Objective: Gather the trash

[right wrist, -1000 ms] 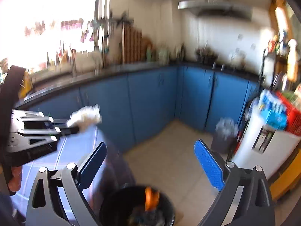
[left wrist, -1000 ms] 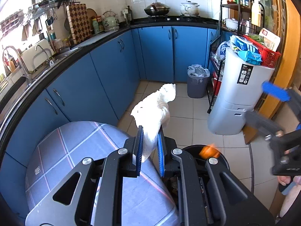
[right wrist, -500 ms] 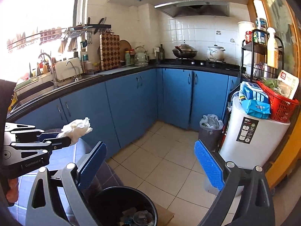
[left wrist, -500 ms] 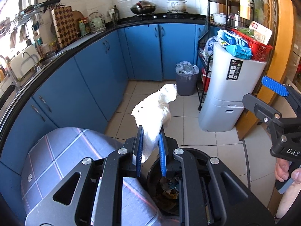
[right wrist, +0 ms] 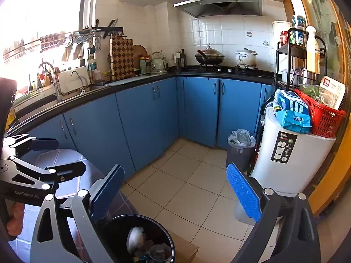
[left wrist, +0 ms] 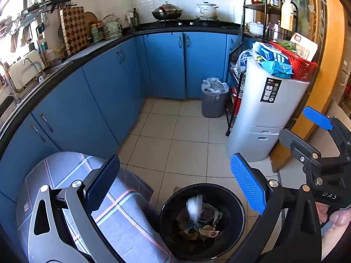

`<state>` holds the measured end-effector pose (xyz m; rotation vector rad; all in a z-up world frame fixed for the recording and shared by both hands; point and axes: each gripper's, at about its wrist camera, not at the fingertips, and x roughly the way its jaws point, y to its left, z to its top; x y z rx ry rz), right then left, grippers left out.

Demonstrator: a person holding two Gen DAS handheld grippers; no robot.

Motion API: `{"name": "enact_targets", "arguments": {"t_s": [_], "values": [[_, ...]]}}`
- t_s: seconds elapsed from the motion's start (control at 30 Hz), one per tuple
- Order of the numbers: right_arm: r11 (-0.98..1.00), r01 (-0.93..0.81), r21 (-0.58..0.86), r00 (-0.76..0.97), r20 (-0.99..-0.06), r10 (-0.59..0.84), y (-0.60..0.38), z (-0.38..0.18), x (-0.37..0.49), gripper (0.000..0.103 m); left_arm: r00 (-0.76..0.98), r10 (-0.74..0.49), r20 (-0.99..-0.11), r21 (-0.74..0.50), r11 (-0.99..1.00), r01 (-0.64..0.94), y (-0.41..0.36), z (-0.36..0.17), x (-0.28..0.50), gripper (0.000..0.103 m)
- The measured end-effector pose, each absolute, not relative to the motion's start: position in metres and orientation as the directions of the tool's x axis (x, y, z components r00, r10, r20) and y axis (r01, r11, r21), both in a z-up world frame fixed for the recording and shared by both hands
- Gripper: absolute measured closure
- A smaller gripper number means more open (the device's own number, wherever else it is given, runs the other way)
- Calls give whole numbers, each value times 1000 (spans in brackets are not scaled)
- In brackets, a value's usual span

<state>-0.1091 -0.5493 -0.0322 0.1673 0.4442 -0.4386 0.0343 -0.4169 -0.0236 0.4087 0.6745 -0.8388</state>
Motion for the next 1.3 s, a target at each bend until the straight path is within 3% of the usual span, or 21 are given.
{"name": "enact_targets", "arguments": {"t_s": [1.3], "values": [[889, 457, 35, 811, -427, -400, -542, -20, -114, 11, 504, -537, -676, 52, 649, 759, -401, -18, 39, 4]]}}
